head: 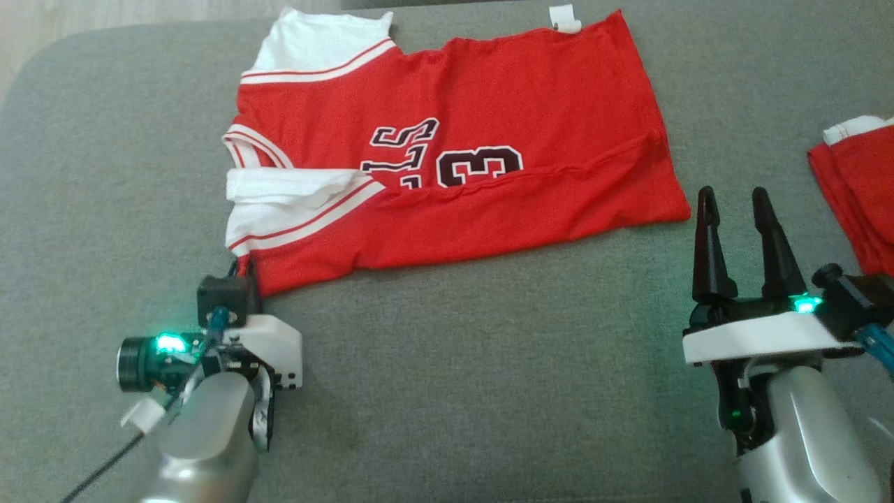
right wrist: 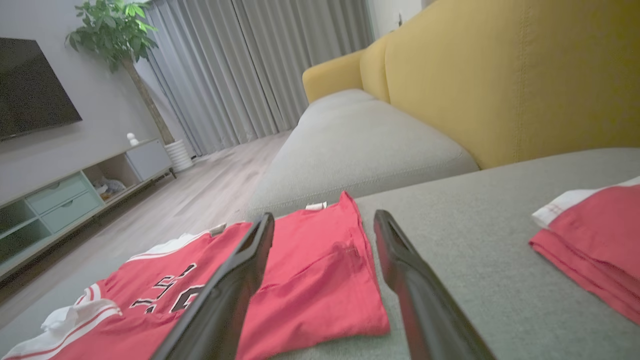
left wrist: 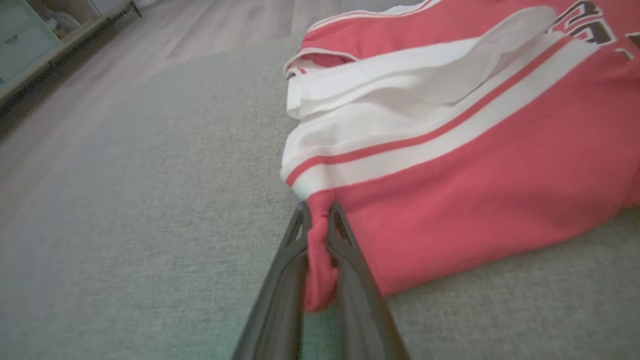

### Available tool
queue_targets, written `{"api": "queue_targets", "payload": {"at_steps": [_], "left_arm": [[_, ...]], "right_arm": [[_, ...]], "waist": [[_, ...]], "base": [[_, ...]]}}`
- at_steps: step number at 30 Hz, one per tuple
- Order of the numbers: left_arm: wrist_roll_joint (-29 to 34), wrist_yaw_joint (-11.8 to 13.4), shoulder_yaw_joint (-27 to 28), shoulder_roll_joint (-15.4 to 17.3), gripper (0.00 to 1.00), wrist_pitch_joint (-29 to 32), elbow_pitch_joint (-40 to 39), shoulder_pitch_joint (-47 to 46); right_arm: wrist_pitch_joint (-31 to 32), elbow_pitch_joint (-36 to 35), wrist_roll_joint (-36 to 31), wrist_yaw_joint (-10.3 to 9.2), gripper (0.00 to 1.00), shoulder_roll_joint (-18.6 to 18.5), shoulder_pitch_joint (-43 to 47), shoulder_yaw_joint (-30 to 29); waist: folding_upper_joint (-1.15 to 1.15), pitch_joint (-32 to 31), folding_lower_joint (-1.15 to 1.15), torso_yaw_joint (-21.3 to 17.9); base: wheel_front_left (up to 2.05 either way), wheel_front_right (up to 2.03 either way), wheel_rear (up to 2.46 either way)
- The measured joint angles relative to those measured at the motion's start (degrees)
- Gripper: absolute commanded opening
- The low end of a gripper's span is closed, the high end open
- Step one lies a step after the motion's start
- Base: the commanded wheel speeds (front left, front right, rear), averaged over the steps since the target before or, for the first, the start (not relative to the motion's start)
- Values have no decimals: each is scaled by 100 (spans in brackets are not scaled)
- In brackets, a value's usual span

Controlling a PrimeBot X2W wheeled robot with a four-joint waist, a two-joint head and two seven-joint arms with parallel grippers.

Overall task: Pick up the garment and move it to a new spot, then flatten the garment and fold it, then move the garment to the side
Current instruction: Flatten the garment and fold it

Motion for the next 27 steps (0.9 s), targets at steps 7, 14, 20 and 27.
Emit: {"api": "queue_targets", "payload": {"at_steps": [7,14,20,27], "left_arm": [[224,269,-114,5,0,-548,-531,34],[509,413,-152,31,0,-624,-1489,37],[552,411,-222,30,0,-624,-1790,75],[597,367,-325,16,0,-625,-1896,134]], "right_arm": [[743,580,-489,0,100,4,-263,-348],[1615,1379,-858,0,100,5,-887,-737],[1884,2246,-1212,0,100,5,-1405,-928],[1930,3084,-2002,0,100,-14,-1894,-1239]], "waist": [[0,-169,0,147],[0,-129,0,314],[0,15,0,415],[0,180,0,560]], "base": [[0,0,0],[0,0,0],[0,0,0],[0,0,0]]}}
